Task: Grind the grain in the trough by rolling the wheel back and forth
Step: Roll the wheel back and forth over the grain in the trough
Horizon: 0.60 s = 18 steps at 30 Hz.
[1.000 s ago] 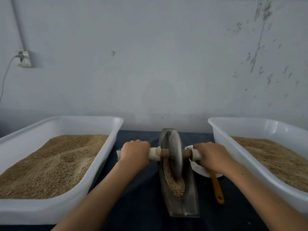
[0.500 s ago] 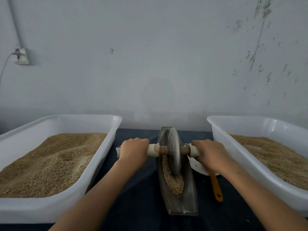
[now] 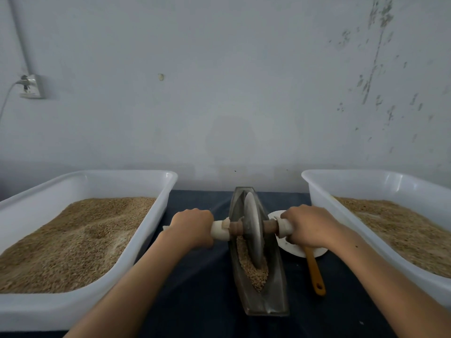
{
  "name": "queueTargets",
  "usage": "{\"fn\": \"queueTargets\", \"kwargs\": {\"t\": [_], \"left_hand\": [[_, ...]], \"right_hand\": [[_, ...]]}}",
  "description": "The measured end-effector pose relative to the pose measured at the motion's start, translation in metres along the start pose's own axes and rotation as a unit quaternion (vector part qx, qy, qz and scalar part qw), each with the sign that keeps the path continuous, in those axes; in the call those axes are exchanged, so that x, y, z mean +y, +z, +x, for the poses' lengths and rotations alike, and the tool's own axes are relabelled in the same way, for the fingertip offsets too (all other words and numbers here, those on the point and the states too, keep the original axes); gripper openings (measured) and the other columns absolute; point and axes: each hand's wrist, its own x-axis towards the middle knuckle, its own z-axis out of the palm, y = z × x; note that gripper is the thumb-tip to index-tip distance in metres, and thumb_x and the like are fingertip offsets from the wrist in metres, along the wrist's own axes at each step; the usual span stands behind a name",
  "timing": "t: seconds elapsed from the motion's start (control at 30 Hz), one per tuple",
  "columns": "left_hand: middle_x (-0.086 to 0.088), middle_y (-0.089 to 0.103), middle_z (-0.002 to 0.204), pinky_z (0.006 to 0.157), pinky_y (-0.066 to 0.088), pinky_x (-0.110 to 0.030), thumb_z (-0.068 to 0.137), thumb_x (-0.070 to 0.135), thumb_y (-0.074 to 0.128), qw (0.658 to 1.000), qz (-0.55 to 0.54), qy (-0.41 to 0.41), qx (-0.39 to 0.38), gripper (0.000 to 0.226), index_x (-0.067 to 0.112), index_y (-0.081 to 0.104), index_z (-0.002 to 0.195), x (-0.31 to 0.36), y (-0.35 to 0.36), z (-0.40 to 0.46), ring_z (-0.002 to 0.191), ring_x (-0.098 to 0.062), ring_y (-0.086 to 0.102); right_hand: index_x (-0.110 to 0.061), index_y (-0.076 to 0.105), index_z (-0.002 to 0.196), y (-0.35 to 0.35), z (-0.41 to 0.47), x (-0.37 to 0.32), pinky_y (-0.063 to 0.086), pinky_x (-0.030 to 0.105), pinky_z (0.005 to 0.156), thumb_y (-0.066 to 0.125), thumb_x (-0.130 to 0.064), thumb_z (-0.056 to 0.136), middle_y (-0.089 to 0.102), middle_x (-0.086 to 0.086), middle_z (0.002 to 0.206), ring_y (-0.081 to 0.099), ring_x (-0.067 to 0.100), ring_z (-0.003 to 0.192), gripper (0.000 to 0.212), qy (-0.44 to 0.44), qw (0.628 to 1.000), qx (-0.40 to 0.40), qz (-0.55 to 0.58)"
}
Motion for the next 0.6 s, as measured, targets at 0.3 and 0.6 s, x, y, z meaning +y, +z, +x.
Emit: {"fn": "queueTargets", "kwargs": {"t": [0.3, 0.6], "left_hand": [[0.001, 0.063, 0.105, 0.074, 0.042, -0.029, 0.087, 0.03, 0.061, 0.994, 0.018, -0.022, 0.11, 0.024, 0.022, 0.055, 0.109, 0.005, 0.008, 0.005, 0.094, -0.018, 0.06], [0.0, 0.064, 0.105, 0.083, 0.047, -0.03, 0.084, 0.031, 0.064, 0.998, 0.002, -0.011, 0.06, 0.031, 0.02, 0.057, 0.112, 0.001, 0.006, 0.002, 0.095, -0.017, 0.061]], "right_hand": [[-0.028, 0.048, 0.086, 0.015, 0.001, -0.003, 0.04, 0.026, 0.067, 0.052, -0.027, 0.091, 0.06, -0.007, 0.085, 0.056, 0.012, 0.077, 0.007, 0.006, 0.992, 0.125, 0.025], [-0.031, 0.049, 0.085, 0.011, 0.0, -0.002, 0.037, 0.027, 0.065, 0.058, -0.03, 0.088, 0.057, -0.01, 0.083, 0.053, 0.011, 0.074, 0.009, -0.004, 0.996, 0.09, 0.027]]}}
